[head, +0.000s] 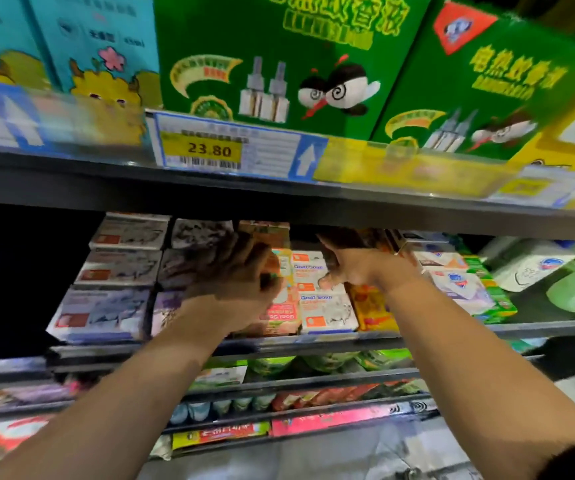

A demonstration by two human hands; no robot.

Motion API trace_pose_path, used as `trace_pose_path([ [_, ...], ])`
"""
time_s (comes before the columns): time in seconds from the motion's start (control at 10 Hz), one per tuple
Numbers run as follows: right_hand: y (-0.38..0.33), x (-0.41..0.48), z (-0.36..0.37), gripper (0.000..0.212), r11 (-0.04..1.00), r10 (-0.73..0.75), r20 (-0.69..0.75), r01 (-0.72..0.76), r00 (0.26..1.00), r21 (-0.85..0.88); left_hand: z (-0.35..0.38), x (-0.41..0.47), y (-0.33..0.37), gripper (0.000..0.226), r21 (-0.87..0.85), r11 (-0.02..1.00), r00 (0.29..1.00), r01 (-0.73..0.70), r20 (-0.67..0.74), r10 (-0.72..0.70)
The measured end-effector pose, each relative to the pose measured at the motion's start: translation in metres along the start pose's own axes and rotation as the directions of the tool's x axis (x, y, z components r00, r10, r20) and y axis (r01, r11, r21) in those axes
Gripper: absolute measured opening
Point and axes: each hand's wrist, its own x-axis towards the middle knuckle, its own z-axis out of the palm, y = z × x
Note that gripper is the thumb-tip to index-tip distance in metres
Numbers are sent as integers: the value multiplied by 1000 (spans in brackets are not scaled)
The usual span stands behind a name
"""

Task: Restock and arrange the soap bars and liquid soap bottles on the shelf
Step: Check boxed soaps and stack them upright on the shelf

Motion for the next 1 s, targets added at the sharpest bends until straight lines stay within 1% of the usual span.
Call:
trace_pose_path([
  [0.1, -3, 9, -2, 118, 999, 31, 41, -33, 999, 29, 19, 10, -9, 69, -196, 981, 1000, 14, 14, -11],
  [0.2, -10, 7, -5, 96, 997, 70, 95, -69, 993, -18, 26, 15, -11, 72, -214, 976, 998, -35, -49, 25],
  [0.3, -15, 2, -10, 92, 996, 56, 44, -52, 998, -77, 18, 11, -7, 75, -203, 979, 999, -35, -43, 27],
  [0.4, -14, 4, -9, 90, 993, 71, 61, -64, 996, -97, 6, 8, 1, 70, -187, 981, 994, -55, -104, 36],
  [0.5, -12, 9, -6, 65, 989, 110, 62, -103, 992, -103, -2, 0, 9, 62, 106, 993, 992, 52, -124, -39],
  [0.6, -15, 3, -5, 71, 992, 107, 106, -99, 989, -80, -4, -1, 9, 61, 151, 985, 994, 78, -85, -66],
  [0.7, -16, -1, -3, 99, 993, 96, 43, -93, 994, -66, -8, 0, 9, 63, 139, 984, 994, 112, -8, -112],
  [0.8, -17, -8, -2, 106, 994, 102, 0, -101, 995, -46, -10, 1, 10, 68, 134, 983, 989, 129, 55, -137],
  [0.9, -22, -15, 0, 103, 991, 78, -86, -87, 993, -100, -7, 1, 9, 74, 170, 978, 990, 122, 53, -133],
  [1.0, -12, -17, 5, 87, 981, 33, -232, -76, 972, -181, -8, 1, 11, 73, 185, 975, 990, 122, 52, -133],
])
